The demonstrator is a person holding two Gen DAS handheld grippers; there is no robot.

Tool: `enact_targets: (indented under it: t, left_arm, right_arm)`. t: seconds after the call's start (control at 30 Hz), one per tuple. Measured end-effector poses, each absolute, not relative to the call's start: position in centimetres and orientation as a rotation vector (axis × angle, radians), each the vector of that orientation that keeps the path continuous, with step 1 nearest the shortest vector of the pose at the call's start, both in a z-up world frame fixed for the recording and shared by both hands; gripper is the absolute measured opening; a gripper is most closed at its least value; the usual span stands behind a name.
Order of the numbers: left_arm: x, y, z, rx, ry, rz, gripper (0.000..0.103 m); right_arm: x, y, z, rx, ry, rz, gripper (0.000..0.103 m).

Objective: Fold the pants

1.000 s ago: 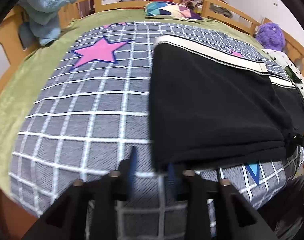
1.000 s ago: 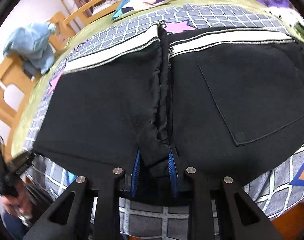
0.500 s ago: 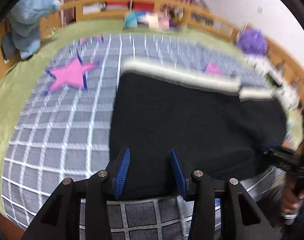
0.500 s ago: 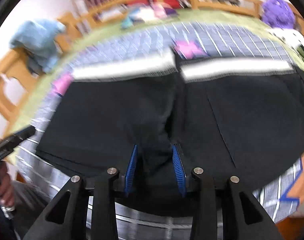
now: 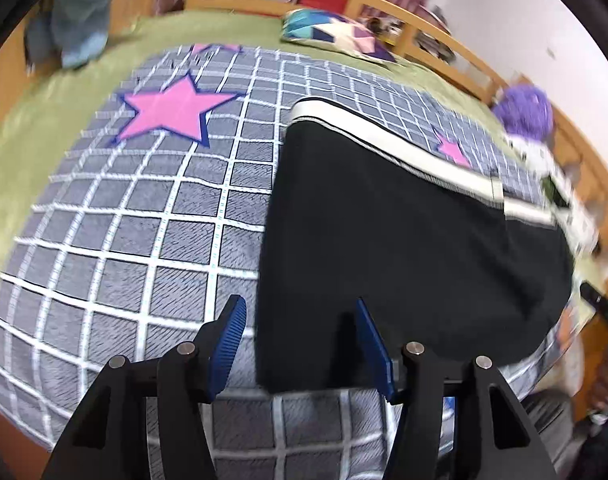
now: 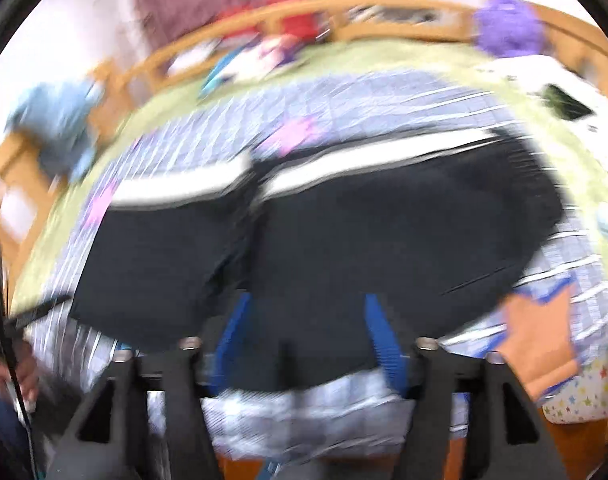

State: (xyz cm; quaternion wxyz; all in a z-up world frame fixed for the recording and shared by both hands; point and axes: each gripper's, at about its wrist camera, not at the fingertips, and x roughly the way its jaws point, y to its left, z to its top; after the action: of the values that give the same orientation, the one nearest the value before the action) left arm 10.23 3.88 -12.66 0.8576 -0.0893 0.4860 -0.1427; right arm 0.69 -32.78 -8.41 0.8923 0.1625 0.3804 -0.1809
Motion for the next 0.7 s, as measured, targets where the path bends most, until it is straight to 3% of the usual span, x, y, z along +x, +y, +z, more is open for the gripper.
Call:
enact_targets:
  t: [0.13,0.33,0.57,0.63,0.67,0.7]
  left_arm:
    - [11.9,4.2,-13.3,-0.304,1.035,-0.339,0.067]
    - [15.3,2.4,-14.3,-0.258,1.057,-0.341,0.070]
    - [19.0,0.6,-15.8,-0.179,1.094,-0.387,0.070]
    - [20.0,0.3,-15.8,-0.192,1.088,-0.415,0.070]
    - [20.4,0.1,-15.9,-0.198,1.085,-0.427,0.069]
    - [20.9,-0.1,-16.1,-0.198,1.091,-0.428,0.066]
  right_arm:
    - [-1.0,-41.1,-9.6,0.493,0.760,-0.557,0.073]
    - [-0.5,-47.1,-15.0,0.650,0.795,-0.560,0.073]
    - [1.1,-49.3,-17.4,0.738,0.695,-0.431,0.073]
    - [1.8,-49.9,-17.8,0.771,0.667,-0.418,0.070]
    - [2.1,-50.0,-17.8,0.760,0.667,-0.421,0.062]
    - [2.4,-49.8,-17.7,0.735,0.677,-0.433,0.048]
